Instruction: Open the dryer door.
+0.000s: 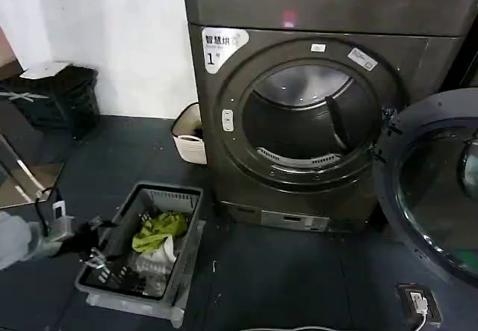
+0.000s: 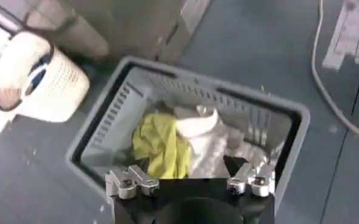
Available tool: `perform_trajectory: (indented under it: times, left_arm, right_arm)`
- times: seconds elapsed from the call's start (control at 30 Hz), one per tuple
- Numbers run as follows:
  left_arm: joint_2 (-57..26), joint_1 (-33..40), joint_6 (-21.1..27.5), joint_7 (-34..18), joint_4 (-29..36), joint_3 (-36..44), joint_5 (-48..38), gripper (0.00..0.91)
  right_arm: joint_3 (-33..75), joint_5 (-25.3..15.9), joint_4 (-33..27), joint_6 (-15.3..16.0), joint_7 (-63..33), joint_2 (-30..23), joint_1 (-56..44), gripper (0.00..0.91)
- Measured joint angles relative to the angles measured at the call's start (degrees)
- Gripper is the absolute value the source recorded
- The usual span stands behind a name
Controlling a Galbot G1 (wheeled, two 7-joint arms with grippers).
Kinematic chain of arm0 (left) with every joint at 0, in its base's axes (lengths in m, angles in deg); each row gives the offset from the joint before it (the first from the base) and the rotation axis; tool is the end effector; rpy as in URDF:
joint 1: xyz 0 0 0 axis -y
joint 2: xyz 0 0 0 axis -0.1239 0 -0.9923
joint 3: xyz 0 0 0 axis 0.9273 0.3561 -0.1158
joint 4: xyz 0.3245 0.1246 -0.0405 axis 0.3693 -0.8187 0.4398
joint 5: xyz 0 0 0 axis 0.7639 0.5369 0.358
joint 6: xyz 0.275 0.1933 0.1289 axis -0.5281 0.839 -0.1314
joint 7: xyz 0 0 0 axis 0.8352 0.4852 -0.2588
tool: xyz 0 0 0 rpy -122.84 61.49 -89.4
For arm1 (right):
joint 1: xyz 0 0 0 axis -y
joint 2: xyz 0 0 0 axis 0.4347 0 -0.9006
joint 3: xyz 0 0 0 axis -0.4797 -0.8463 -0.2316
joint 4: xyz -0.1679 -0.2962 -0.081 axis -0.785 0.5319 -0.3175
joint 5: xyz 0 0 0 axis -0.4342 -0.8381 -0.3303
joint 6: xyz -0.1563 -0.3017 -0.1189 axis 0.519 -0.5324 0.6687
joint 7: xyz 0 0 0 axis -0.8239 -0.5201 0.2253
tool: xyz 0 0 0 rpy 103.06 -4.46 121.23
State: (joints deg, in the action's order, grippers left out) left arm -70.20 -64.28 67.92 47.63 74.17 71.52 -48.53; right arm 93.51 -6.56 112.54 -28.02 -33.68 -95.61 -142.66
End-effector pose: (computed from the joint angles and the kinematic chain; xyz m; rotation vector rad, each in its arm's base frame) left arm 0.3158 0.2607 -0.1374 -0.9488 -1.9547 -1.1042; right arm -0.0326 -0.4205 -0.0598 1.6275 2.4774 -0.6024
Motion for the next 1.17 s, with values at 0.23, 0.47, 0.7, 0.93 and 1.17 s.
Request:
perform_trajectory:
  times: [0.23,0.47,0.7,0.93,1.17]
  left_arm:
    - [-0.18,0.23,0.14,0.43,-0.94,-0.34,3.2,0.907]
    - [-0.11,0.27,0.18,0.55,-0.82,-0.36,3.17,0.907]
    - [-0.23,0.18,-1.58,0.58,-1.13,-0.3,3.59,0.907]
    - [-0.48,0.12,-2.13,0.63,-0.97,-0.21,4.25,0.907]
    - [-0.81,0.1,-2.23,0.9,-0.97,-0.18,4.73,0.907]
  right_arm:
    - [-0.01,0.03,0.01,0.0,0.09,-0.11,-0.13,0.907]
    - [0.7,0.09,0.12,0.0,0.16,-0.19,-0.56,0.907]
    - [0.91,0.09,0.18,0.0,0.2,-0.49,-0.74,0.907]
    - [0.96,0.09,0.27,0.0,0.26,-0.72,-0.94,0.907]
    - [1.13,0.05,0.35,0.14,0.3,-0.76,-0.83,0.907]
